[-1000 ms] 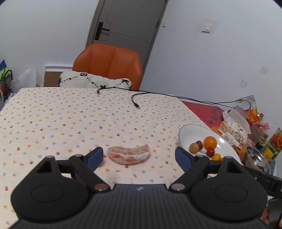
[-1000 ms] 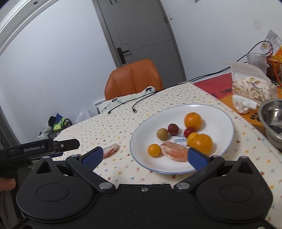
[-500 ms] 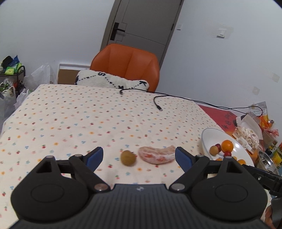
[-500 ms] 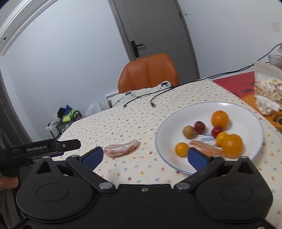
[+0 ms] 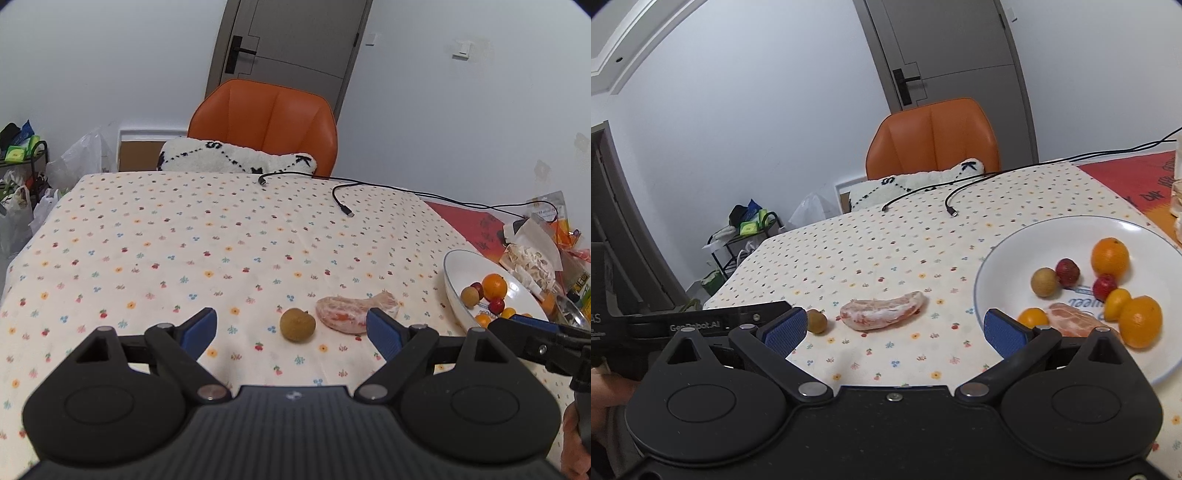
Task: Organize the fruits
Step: 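Move both tools back toward the remaining kiwi and pomelo segment, then grasp the pomelo segment with the right tool while the left tool grasps the brown kiwi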
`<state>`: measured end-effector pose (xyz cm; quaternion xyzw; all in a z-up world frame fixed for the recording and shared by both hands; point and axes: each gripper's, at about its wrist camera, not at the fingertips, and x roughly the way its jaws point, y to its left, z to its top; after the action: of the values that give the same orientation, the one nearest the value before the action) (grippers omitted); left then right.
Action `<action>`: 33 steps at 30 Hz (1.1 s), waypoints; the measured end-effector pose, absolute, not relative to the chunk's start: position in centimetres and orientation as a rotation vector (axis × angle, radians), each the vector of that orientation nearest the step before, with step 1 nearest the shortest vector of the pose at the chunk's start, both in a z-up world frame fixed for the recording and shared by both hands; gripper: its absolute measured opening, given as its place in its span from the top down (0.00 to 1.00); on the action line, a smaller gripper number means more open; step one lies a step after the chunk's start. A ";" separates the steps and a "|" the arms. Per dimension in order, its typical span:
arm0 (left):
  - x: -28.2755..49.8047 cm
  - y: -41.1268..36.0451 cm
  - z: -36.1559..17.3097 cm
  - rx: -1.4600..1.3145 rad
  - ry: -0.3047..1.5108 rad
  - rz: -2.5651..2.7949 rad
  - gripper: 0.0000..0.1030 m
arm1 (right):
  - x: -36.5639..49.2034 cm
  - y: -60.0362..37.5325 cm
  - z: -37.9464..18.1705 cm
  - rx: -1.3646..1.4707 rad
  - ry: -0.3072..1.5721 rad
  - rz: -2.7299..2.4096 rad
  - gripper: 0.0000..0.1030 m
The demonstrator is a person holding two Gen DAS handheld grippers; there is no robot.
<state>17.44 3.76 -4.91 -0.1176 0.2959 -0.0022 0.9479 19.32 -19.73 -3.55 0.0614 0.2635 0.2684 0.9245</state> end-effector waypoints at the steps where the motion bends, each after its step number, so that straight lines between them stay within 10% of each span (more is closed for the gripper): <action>1: 17.7 3.8 -5.0 -0.241 0.609 -0.009 0.17 | 19.4 -19.5 -3.5 0.122 0.541 0.550 0.00; 13: 20.6 3.5 -6.1 -0.224 0.627 -0.070 0.28 | 20.5 -16.5 -3.8 -0.003 0.508 0.555 0.00; 23: 21.3 3.5 -8.4 -0.239 0.649 -0.058 0.49 | 21.3 -14.6 -5.9 -0.064 0.531 0.554 0.01; 27: 21.2 3.6 -8.6 -0.213 0.640 -0.059 0.75 | 21.8 -13.9 -6.6 -0.080 0.546 0.556 0.01; 33: 20.4 5.2 -8.5 -0.242 0.634 -0.055 0.75 | 22.7 -13.0 -7.2 -0.115 0.567 0.564 0.00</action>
<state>20.43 5.19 -8.46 -0.1186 0.3108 -0.0272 0.9427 22.67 -13.01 -7.16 -0.0558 0.2760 0.2744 0.9195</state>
